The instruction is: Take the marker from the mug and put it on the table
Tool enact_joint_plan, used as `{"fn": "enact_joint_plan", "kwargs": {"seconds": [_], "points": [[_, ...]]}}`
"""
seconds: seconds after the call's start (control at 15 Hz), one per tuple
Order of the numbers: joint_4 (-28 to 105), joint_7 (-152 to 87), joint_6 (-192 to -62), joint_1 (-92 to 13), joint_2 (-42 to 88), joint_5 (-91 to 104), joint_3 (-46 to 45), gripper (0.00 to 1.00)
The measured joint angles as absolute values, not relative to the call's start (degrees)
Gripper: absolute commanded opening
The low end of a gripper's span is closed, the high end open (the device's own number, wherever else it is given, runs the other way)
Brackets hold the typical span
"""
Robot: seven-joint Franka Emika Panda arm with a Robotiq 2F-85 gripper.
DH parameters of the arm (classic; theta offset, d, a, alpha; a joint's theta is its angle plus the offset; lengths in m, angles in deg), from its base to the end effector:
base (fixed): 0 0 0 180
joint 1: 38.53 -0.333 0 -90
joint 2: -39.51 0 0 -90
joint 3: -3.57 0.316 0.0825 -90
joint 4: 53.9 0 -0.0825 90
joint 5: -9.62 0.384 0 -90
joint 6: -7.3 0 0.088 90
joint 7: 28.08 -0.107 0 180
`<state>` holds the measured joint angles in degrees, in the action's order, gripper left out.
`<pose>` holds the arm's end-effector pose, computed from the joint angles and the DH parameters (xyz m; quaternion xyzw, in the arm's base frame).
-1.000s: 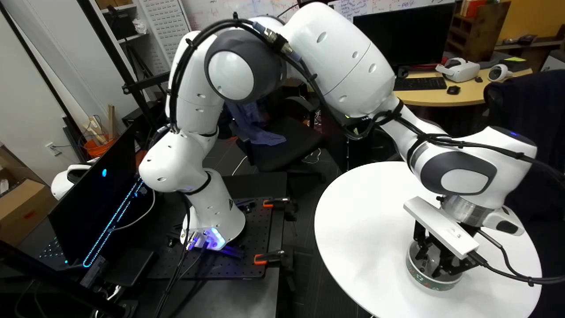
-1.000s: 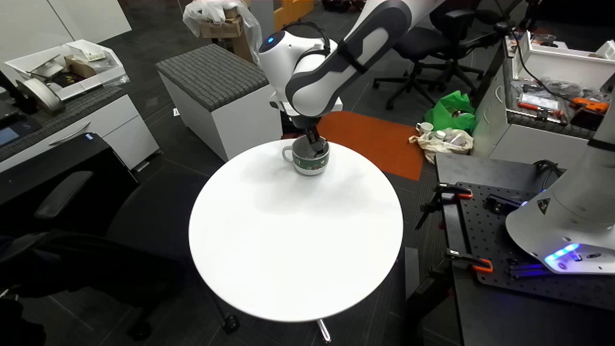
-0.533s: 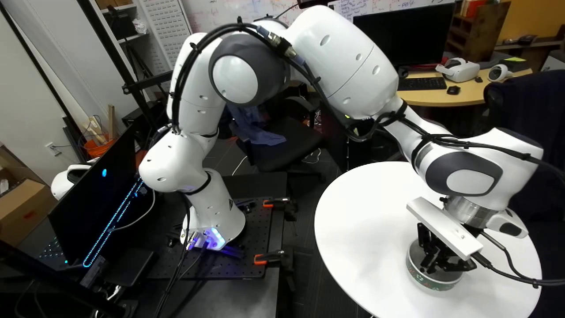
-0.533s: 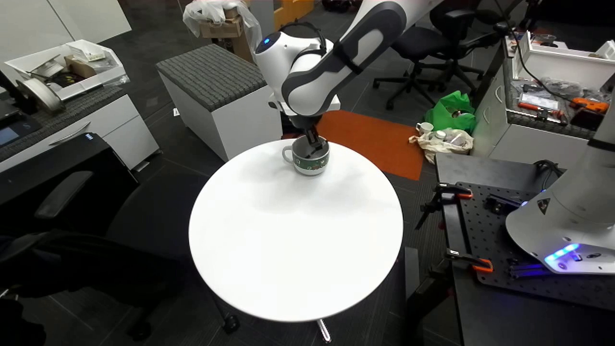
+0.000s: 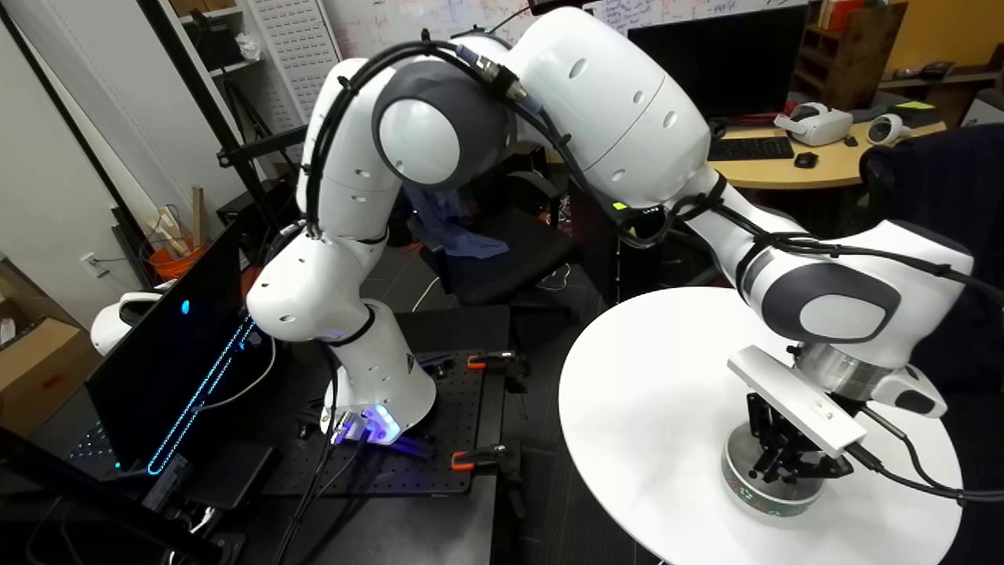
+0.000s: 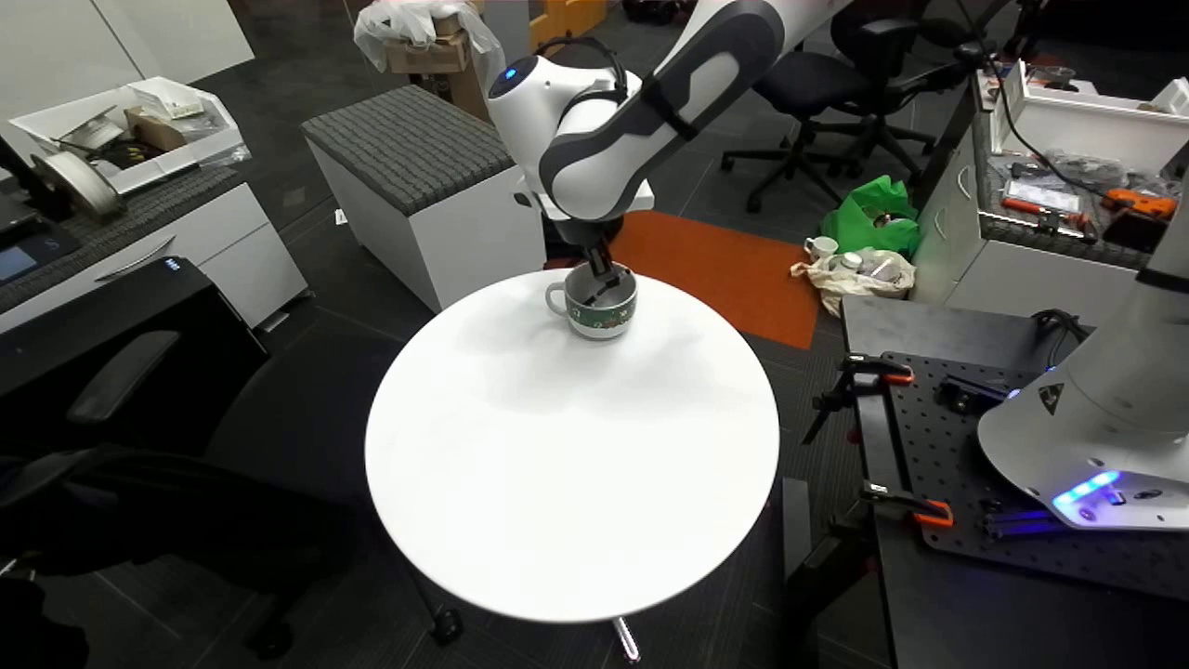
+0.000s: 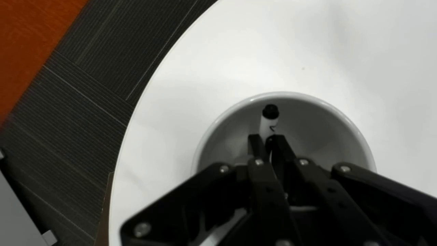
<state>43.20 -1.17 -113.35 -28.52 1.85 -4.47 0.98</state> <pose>0.6319 -0.1506 0.1974 0.9658 0.1998 -0.1526 0.0634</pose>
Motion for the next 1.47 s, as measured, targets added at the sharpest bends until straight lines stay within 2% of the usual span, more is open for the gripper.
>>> {"fn": "enact_joint_plan", "kwargs": {"seconds": [0.4,1.0,1.47], "points": [[44.61,-1.29,-113.16,-29.43,5.63,-6.34,0.88,0.03],[53.54,-1.62,-114.29,-32.07,19.07,-12.08,0.92,0.03],[59.3,-11.94,-122.92,-37.26,21.87,-12.25,3.52,0.03]]}}
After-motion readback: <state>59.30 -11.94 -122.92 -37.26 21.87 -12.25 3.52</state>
